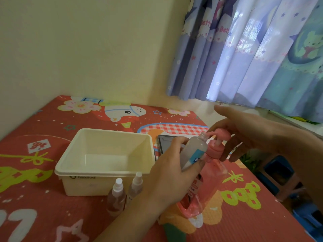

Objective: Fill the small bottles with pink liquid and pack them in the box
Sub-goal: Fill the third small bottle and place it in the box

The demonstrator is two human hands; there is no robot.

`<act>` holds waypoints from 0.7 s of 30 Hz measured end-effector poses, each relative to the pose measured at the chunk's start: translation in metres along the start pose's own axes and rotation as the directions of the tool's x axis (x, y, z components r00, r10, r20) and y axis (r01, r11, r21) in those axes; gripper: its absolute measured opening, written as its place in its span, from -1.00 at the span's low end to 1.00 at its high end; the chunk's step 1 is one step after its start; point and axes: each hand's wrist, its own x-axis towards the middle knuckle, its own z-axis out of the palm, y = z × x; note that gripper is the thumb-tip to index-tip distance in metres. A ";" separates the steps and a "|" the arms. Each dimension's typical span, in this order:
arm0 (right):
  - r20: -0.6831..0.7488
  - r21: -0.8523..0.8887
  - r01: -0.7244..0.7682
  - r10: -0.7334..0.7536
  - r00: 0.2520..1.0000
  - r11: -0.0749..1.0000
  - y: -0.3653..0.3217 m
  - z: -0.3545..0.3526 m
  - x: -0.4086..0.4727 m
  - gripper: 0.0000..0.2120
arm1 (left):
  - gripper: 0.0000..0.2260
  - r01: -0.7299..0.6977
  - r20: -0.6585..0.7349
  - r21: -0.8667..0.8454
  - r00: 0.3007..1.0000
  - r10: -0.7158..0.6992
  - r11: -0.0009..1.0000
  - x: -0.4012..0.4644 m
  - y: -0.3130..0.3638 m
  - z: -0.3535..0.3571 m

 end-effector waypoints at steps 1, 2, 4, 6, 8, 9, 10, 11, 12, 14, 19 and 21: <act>0.008 0.024 0.034 -0.034 0.999 0.999 0.005 -0.001 -0.004 -0.36 | -0.55 0.001 0.000 -0.006 1.000 -0.001 1.000 0.000 0.000 -0.001; 0.017 0.052 0.067 -0.068 0.998 0.996 0.006 0.001 -0.005 -0.44 | -0.55 0.004 0.001 -0.011 1.000 -0.004 1.000 0.000 0.000 -0.001; -0.007 0.122 0.106 -0.106 0.994 0.987 0.009 0.004 -0.010 -0.60 | -0.54 0.008 0.008 -0.015 1.000 -0.008 1.000 0.000 0.002 -0.002; -0.056 0.049 0.132 -0.129 0.990 0.990 0.012 0.007 -0.013 -0.77 | -0.56 0.007 0.009 -0.016 1.000 -0.007 1.000 0.000 0.003 -0.003; -0.076 -0.223 0.232 -0.254 0.964 0.947 0.017 0.012 -0.017 -0.80 | -0.57 0.003 0.007 -0.018 1.000 -0.003 1.000 0.000 0.004 -0.004; -0.084 -0.314 0.267 -0.307 0.948 0.911 0.019 0.017 -0.018 -0.77 | -0.58 0.003 0.010 -0.025 1.000 -0.003 1.000 0.000 0.004 -0.004; -0.108 -0.354 0.285 -0.342 0.934 0.891 0.020 0.022 -0.018 -0.74 | -0.59 0.004 0.012 -0.033 1.000 -0.003 0.999 -0.001 0.004 -0.004; -0.142 -0.374 0.294 -0.368 0.919 0.879 0.022 0.024 -0.018 -0.73 | -0.60 0.004 0.013 -0.038 1.000 -0.003 0.999 -0.001 0.005 -0.004; -0.170 -0.387 0.308 -0.396 0.902 0.869 0.022 0.027 -0.016 -0.74 | -0.59 0.005 0.014 -0.039 1.000 -0.004 0.999 -0.001 0.006 -0.004; -0.195 -0.422 0.324 -0.434 0.880 0.847 0.024 0.026 -0.014 -0.77 | -0.54 0.011 0.014 -0.037 1.000 -0.011 0.999 -0.001 0.008 -0.006; -0.229 -0.450 0.278 -0.411 0.882 0.848 0.031 0.017 -0.010 -0.78 | -0.53 0.050 0.003 -0.070 0.999 -0.050 0.996 0.001 0.010 -0.012; -0.247 -0.464 0.248 -0.393 0.886 0.850 0.033 0.012 -0.008 -0.78 | -0.55 0.062 -0.019 -0.093 0.998 -0.064 0.994 0.003 0.010 -0.016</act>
